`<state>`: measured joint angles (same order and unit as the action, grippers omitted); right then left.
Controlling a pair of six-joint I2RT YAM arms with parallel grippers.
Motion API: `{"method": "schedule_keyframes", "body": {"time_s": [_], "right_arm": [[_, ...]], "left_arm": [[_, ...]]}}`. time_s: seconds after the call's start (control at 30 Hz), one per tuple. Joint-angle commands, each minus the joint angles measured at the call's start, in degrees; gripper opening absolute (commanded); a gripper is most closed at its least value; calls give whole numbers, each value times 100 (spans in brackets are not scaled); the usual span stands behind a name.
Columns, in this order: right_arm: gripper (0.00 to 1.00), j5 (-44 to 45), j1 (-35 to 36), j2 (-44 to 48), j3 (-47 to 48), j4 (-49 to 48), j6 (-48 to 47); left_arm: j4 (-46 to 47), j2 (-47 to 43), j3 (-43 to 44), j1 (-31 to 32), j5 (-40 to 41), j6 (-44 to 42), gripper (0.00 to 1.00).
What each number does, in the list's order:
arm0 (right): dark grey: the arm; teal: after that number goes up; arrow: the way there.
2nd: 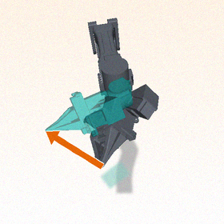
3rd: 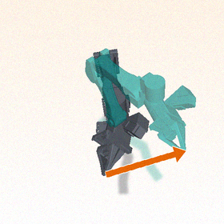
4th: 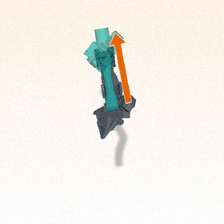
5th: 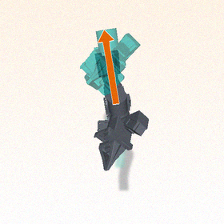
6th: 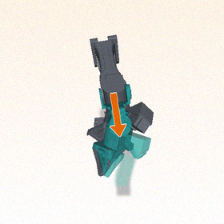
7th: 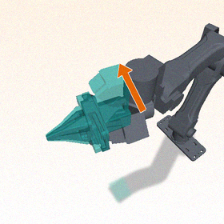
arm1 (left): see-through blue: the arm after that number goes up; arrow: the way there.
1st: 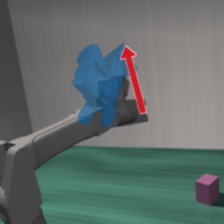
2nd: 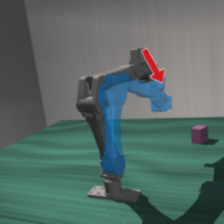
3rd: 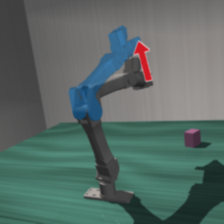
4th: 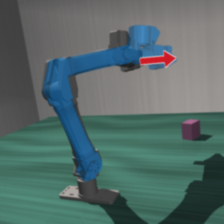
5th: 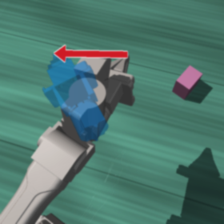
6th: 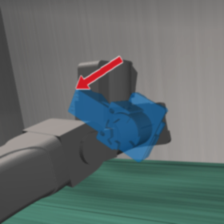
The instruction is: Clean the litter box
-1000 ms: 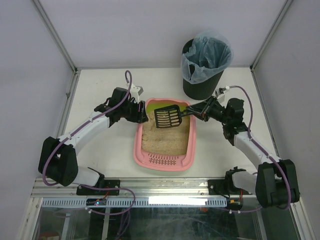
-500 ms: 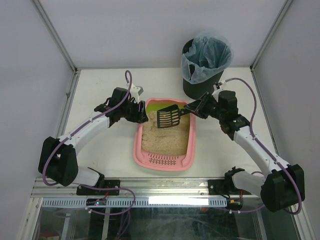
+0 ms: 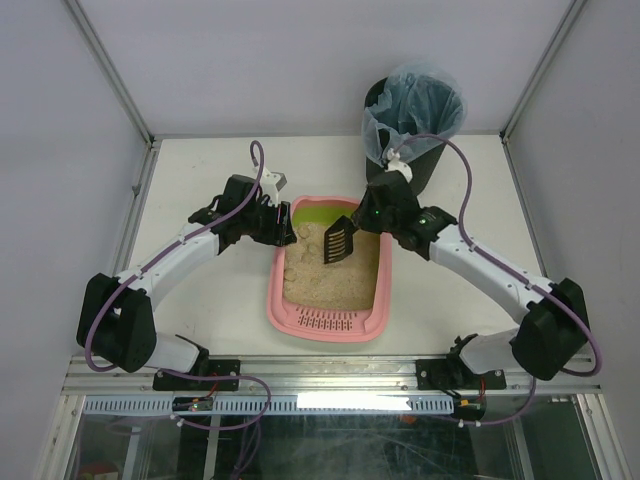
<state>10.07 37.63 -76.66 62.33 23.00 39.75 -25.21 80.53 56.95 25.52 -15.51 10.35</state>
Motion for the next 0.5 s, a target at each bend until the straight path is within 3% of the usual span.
{"method": "schedule_keyframes", "body": {"time_s": [0.0,0.23,0.47], "right_arm": [[0,1319,432,-437,758,461,-380],[0,1779,679,-1302,1311,992,-467],[0,636,651,-1959,1152,707,-283]], "left_arm": [[130,20,227,23,-67,-157,49],[131,32,233,21,-66,-161,49],[131,42,238,26,-71,-169,49]]}}
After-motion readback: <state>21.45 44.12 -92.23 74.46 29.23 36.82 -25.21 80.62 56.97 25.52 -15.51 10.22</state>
